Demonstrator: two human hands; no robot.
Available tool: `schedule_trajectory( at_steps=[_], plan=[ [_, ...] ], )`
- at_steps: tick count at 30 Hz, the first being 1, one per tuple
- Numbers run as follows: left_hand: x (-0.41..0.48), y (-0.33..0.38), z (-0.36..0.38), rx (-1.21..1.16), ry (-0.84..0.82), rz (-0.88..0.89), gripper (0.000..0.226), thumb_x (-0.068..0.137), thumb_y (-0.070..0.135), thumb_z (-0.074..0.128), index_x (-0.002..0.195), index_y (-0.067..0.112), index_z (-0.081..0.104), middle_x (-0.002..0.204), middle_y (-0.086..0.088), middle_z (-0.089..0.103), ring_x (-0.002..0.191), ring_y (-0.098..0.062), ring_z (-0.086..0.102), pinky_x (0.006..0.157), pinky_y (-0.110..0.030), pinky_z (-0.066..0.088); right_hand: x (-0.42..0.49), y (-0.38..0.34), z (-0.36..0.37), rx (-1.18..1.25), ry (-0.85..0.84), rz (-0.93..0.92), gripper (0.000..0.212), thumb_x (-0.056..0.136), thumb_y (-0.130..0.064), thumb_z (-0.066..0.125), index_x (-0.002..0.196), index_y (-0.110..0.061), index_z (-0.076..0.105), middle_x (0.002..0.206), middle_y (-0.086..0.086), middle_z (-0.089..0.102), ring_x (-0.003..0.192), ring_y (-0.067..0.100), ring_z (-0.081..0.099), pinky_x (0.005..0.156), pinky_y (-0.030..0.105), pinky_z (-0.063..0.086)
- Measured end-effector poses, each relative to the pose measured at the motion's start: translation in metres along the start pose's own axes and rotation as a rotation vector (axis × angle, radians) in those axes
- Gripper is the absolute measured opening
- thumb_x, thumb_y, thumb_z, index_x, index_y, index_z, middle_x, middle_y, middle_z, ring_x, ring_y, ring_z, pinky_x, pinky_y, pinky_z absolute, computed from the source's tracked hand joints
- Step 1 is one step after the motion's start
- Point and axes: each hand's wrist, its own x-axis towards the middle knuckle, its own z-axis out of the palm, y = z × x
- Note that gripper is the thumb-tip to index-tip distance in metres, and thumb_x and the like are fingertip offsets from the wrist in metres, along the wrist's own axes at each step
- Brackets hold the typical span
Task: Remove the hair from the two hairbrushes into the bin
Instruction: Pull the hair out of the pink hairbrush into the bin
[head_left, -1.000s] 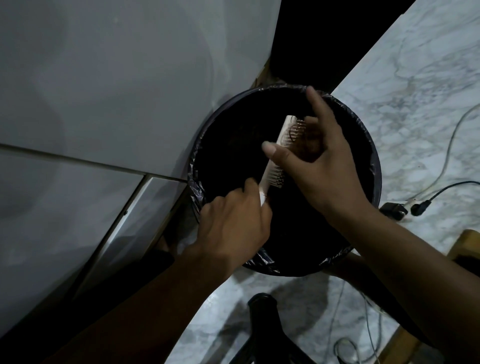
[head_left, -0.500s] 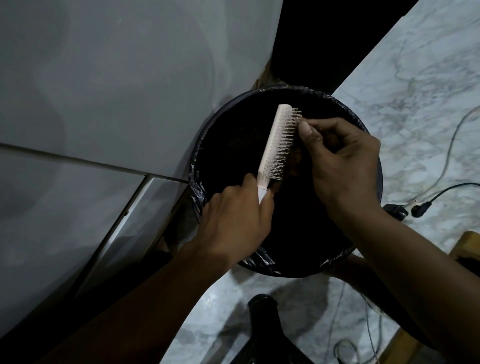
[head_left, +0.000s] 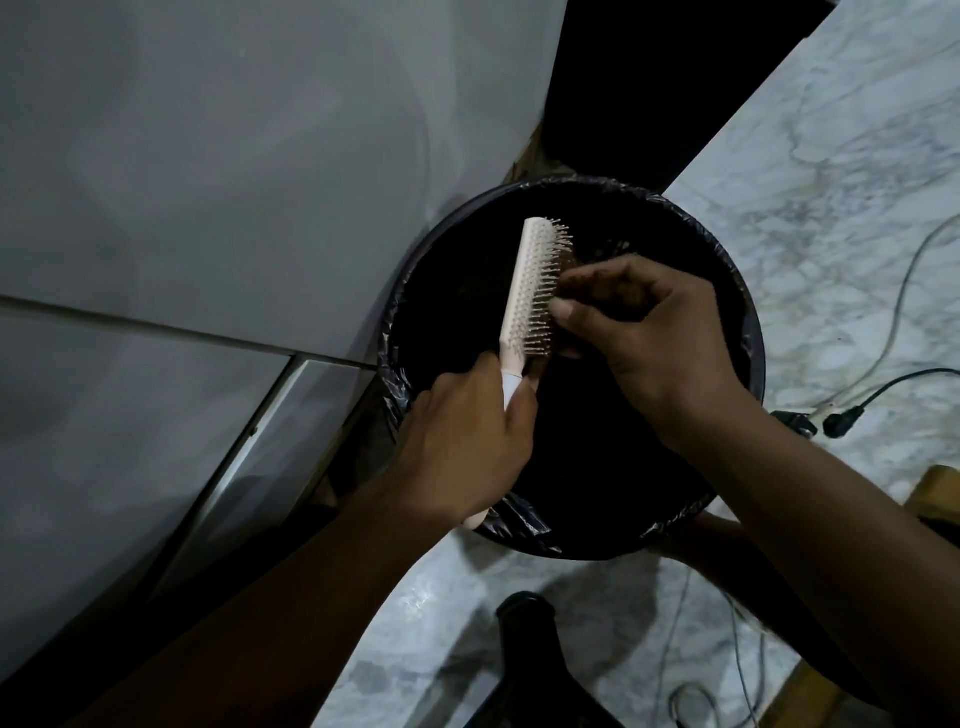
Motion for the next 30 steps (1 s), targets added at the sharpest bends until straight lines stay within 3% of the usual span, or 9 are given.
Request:
schedule_trajectory(
  at_steps=[5, 7, 14, 16, 18, 20, 22, 26, 30],
  plan=[
    [0.002, -0.001, -0.0008, -0.044, 0.006, 0.015, 0.029, 0.099, 0.044, 0.042, 0.086, 0.02, 0.051, 0.072, 0.0, 0.062, 0.065, -0.025, 0.064, 0.062, -0.039, 0.049, 0.0022, -0.0025, -0.0029, 0.254, 0.12, 0.196, 0.007, 0.088, 0.009, 0.066, 0.092, 0.004, 0.069, 0.096, 0.018, 0.076, 0.084, 0.028, 0.077, 0.067, 0.034, 0.063],
    [0.0041, -0.0032, -0.0014, -0.065, 0.018, 0.025, 0.03, 0.098, 0.046, 0.042, 0.084, 0.021, 0.05, 0.07, -0.001, 0.062, 0.064, -0.026, 0.063, 0.061, -0.039, 0.048, 0.0026, -0.0033, -0.0025, 0.373, 0.136, 0.273, 0.009, 0.089, 0.009, 0.064, 0.09, 0.0, 0.067, 0.101, 0.017, 0.076, 0.089, 0.028, 0.077, 0.067, 0.033, 0.063],
    [0.0069, -0.0044, -0.0014, -0.108, 0.024, 0.012, 0.036, 0.1, 0.049, 0.043, 0.074, 0.023, 0.043, 0.067, -0.001, 0.059, 0.066, -0.029, 0.064, 0.061, -0.038, 0.045, 0.0061, -0.0017, 0.0012, 0.651, 0.212, 0.417, 0.024, 0.092, 0.009, 0.05, 0.08, -0.009, 0.061, 0.088, 0.01, 0.071, 0.081, 0.023, 0.076, 0.059, 0.035, 0.061],
    [0.0075, -0.006, -0.0008, -0.118, 0.027, -0.008, 0.037, 0.1, 0.048, 0.044, 0.073, 0.023, 0.043, 0.067, -0.001, 0.059, 0.065, -0.028, 0.064, 0.06, -0.036, 0.044, 0.0067, -0.0014, 0.0012, 0.614, 0.187, 0.412, 0.021, 0.094, 0.006, 0.048, 0.088, -0.01, 0.06, 0.099, 0.011, 0.069, 0.091, 0.026, 0.073, 0.062, 0.036, 0.062],
    [0.0071, -0.0065, -0.0004, -0.116, 0.031, -0.009, 0.034, 0.099, 0.046, 0.044, 0.075, 0.023, 0.046, 0.067, -0.001, 0.061, 0.064, -0.027, 0.064, 0.06, -0.035, 0.044, 0.0053, -0.0023, -0.0005, 0.487, 0.087, 0.327, 0.021, 0.094, 0.0, 0.053, 0.109, -0.014, 0.059, 0.115, 0.007, 0.068, 0.102, 0.024, 0.071, 0.072, 0.04, 0.063],
    [0.0067, -0.0056, -0.0002, -0.095, 0.031, 0.011, 0.03, 0.099, 0.045, 0.043, 0.081, 0.021, 0.05, 0.071, -0.002, 0.063, 0.067, -0.027, 0.064, 0.062, -0.038, 0.047, 0.0022, -0.0021, -0.0025, 0.316, -0.02, 0.196, 0.047, 0.091, -0.007, 0.066, 0.132, -0.026, 0.052, 0.125, 0.0, 0.067, 0.108, 0.019, 0.072, 0.08, 0.041, 0.062],
    [0.0068, -0.005, -0.0001, -0.091, 0.027, 0.016, 0.028, 0.099, 0.043, 0.043, 0.084, 0.021, 0.052, 0.072, -0.001, 0.064, 0.068, -0.026, 0.065, 0.063, -0.037, 0.048, -0.0008, 0.0005, -0.002, 0.159, -0.095, 0.09, 0.058, 0.087, -0.007, 0.074, 0.137, -0.028, 0.053, 0.122, -0.002, 0.071, 0.108, 0.017, 0.072, 0.081, 0.039, 0.063],
    [0.0067, -0.0051, 0.0012, -0.103, 0.008, 0.002, 0.031, 0.099, 0.045, 0.044, 0.081, 0.021, 0.052, 0.069, 0.001, 0.062, 0.065, -0.024, 0.064, 0.059, -0.033, 0.042, -0.0018, 0.0024, 0.0028, 0.051, -0.02, 0.033, 0.025, 0.083, 0.003, 0.075, 0.107, 0.001, 0.07, 0.097, 0.014, 0.076, 0.088, 0.022, 0.077, 0.075, 0.039, 0.064],
    [0.0062, -0.0036, 0.0011, -0.128, 0.002, -0.002, 0.038, 0.1, 0.049, 0.044, 0.074, 0.021, 0.048, 0.065, 0.002, 0.06, 0.061, -0.022, 0.063, 0.057, -0.031, 0.038, -0.0006, -0.0001, 0.0006, 0.192, 0.069, 0.097, 0.004, 0.087, 0.007, 0.069, 0.088, 0.005, 0.066, 0.085, 0.015, 0.075, 0.078, 0.022, 0.078, 0.067, 0.031, 0.062]
  ],
)
